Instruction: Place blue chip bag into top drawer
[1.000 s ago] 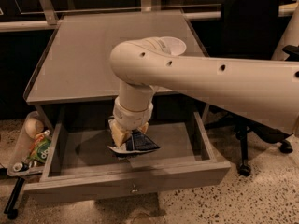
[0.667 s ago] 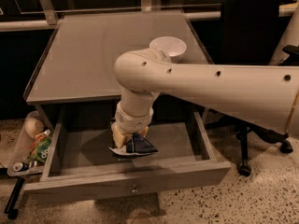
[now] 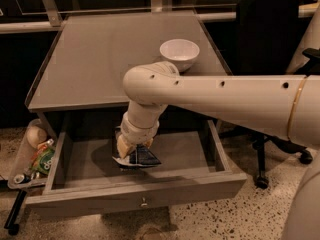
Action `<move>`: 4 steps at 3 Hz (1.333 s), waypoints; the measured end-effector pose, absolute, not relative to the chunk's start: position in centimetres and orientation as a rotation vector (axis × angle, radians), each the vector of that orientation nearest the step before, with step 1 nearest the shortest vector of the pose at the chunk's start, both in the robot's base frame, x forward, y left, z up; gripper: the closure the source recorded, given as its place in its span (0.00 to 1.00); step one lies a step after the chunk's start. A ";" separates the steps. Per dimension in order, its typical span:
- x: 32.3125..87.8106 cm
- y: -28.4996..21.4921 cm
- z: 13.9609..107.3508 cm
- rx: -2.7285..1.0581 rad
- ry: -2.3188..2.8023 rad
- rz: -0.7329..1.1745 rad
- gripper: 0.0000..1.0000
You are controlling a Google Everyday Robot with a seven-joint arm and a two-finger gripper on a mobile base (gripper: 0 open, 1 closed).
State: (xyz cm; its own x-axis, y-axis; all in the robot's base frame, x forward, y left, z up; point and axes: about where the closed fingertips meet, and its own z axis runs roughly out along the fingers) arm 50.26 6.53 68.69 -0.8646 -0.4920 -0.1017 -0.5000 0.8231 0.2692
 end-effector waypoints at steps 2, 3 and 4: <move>50.4 6.7 68.5 -0.806 2.970 0.457 0.63; 50.4 6.7 68.5 -0.806 2.970 0.457 0.40; 50.4 6.7 68.5 -0.806 2.970 0.457 0.17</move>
Offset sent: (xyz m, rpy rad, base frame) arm 0.0018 0.0018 -0.0022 0.0048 -0.0011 -0.0018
